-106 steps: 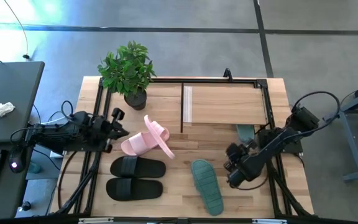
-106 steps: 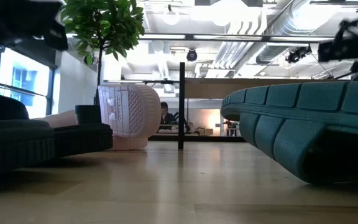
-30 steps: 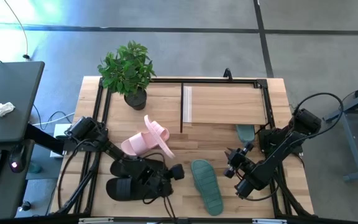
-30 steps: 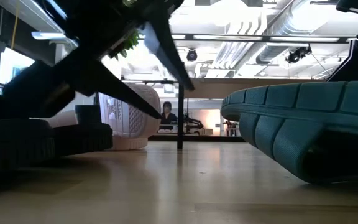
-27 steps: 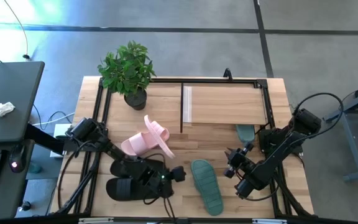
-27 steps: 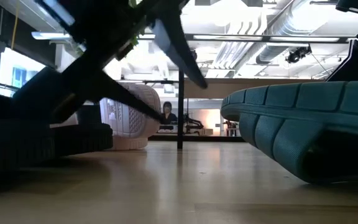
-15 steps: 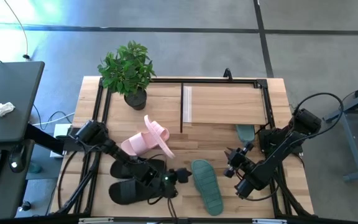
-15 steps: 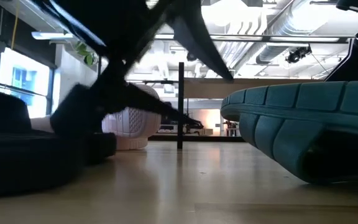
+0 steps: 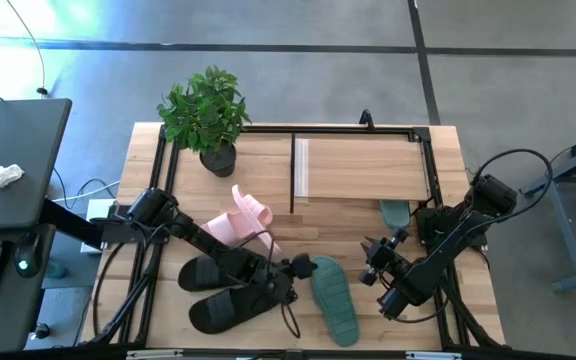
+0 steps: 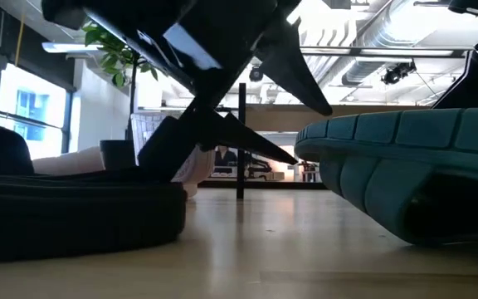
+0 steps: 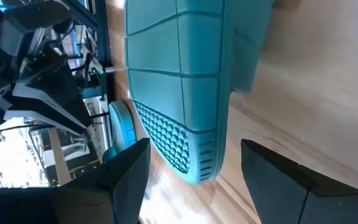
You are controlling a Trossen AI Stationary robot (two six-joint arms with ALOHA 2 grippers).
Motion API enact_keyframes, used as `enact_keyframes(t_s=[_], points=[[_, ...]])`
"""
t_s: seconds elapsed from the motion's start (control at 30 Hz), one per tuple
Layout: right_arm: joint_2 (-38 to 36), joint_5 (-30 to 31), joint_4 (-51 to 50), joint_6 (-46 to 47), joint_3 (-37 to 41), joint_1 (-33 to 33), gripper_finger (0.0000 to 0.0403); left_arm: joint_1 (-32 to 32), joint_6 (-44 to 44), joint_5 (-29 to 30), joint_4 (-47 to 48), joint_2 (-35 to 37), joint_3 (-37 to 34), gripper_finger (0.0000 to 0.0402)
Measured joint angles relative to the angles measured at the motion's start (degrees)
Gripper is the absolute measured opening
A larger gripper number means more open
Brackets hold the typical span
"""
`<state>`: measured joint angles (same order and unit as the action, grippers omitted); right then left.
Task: Pick and place slides into the shelf
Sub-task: Put the green slide under the shelf
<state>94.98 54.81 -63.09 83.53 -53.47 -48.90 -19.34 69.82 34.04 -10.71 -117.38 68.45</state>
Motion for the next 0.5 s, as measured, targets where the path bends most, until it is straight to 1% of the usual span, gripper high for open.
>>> enact_keyframes(t_s=[0.07, 0.23, 0.37, 0.5], points=[[0.0, 0.0, 0.0, 0.0, 0.0, 0.0, 0.0082, 0.5, 0.0, -0.4, -0.4, 0.0, 0.0, 0.0232], [0.0, 0.2, 0.0, 0.0, 0.0, 0.0, 0.0082, 1.9, 0.2, -4.5, -2.3, 0.0, 0.0, 0.0232], [0.0, 0.2, 0.2, 0.0, 0.0, 0.0, 0.0082, 3.1, 0.3, -5.2, -2.9, 0.0, 0.0, 0.0232], [0.0, 0.2, 0.2, 0.0, 0.0, 0.0, 0.0082, 4.2, -0.7, -8.6, -2.9, 0.0, 0.0, 0.0232]])
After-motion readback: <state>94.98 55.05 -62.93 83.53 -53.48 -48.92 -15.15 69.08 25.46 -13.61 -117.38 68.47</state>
